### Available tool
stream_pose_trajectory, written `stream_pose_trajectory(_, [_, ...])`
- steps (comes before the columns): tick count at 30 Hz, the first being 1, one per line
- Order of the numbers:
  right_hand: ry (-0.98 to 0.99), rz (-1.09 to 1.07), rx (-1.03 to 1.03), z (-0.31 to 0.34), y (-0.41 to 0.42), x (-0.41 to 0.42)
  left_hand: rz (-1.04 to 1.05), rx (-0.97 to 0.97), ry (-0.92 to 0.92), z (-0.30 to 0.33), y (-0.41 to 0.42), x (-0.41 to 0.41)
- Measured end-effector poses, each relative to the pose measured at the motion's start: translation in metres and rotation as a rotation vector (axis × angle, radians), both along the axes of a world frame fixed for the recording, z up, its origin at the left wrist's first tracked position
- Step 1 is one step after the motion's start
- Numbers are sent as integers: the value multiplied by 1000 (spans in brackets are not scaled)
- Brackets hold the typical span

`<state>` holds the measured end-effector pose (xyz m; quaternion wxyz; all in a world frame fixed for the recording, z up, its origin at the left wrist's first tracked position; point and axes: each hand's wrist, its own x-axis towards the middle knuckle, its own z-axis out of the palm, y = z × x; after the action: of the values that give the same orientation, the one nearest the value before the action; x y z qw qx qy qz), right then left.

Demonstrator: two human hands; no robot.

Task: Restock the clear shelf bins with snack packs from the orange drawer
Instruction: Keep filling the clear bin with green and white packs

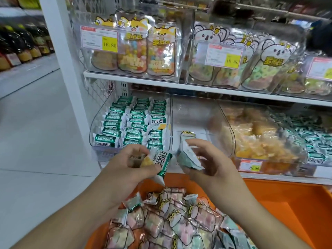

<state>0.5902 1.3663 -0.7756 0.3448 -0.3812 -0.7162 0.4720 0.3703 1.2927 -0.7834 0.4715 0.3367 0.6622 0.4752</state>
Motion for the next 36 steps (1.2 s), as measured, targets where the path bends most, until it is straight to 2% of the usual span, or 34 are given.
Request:
stream_pose_trajectory(2, [-36, -32, 63, -2, 0, 0, 2, -25, 40, -1, 1, 2])
stream_pose_trajectory(4, [-145, -37, 140, -6, -2, -1, 0, -47, 5, -3, 0, 6])
stream_pose_trajectory(7, [-271, -8, 250, -10, -7, -2, -48, -53, -159, -1, 0, 12])
stream_pose_trajectory(9, [-270, 26, 313, -8, -10, -3, -85, -39, -273, 1, -1, 15])
stream_pose_trajectory(13, [-253, 60, 369, -5, -13, -2, -24, -17, -499, 1, -4, 14])
stream_pose_trajectory(19, [-287, 120, 436, -2, -22, -4, -77, 22, -433, -1, -11, 18])
stream_pose_trajectory(24, [-242, 149, 297, 5, -20, -1, -50, 52, -305, -1, -15, 18])
stream_pose_trajectory(27, [-332, 158, 292, 6, -18, -1, -84, 49, -218, -4, -16, 17])
stream_pose_trajectory(31, [-326, 53, 239, 3, -14, 1, -6, 76, -393, -1, -11, 20])
stream_pose_trajectory(36, [-163, -83, -64, -1, -9, 5, 108, 88, -466, -3, -5, 16])
